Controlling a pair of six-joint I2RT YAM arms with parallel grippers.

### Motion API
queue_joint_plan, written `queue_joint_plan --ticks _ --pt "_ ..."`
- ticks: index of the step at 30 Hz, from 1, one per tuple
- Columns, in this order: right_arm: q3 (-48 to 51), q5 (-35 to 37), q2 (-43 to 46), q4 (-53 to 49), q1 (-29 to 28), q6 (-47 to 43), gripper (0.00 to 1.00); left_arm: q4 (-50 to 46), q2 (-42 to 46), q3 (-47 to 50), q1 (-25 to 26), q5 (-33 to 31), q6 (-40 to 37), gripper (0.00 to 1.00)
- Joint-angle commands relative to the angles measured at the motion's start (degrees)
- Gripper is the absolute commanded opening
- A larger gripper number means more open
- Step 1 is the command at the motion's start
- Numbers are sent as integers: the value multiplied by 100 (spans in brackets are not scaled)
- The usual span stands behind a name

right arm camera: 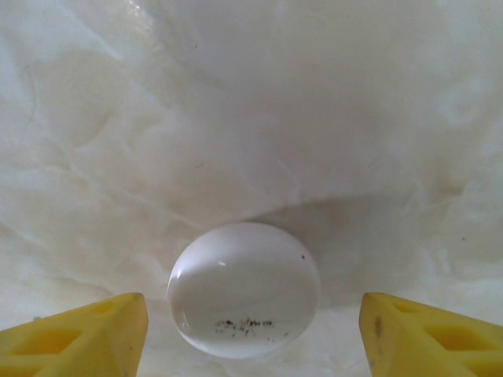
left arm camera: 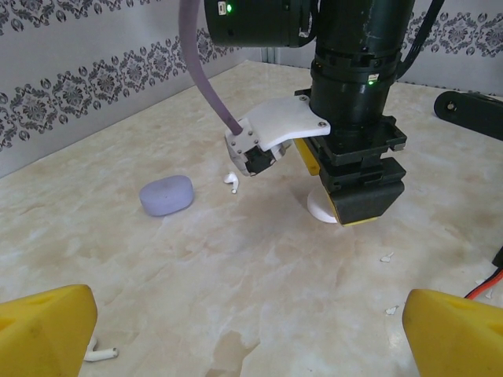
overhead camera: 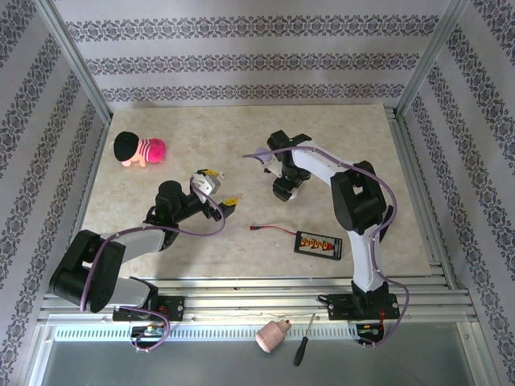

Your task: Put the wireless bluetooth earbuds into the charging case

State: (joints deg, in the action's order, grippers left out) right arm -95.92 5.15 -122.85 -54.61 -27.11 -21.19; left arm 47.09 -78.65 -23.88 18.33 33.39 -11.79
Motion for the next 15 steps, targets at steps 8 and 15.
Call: queue_joint_plan --ticks 8,15 --pt "-153 40 -321 -41 47 320 54 203 -320 -178 53 195 99 99" --pt "420 -232 275 470 157 905 45 326 -411 -193 50 211 202 99"
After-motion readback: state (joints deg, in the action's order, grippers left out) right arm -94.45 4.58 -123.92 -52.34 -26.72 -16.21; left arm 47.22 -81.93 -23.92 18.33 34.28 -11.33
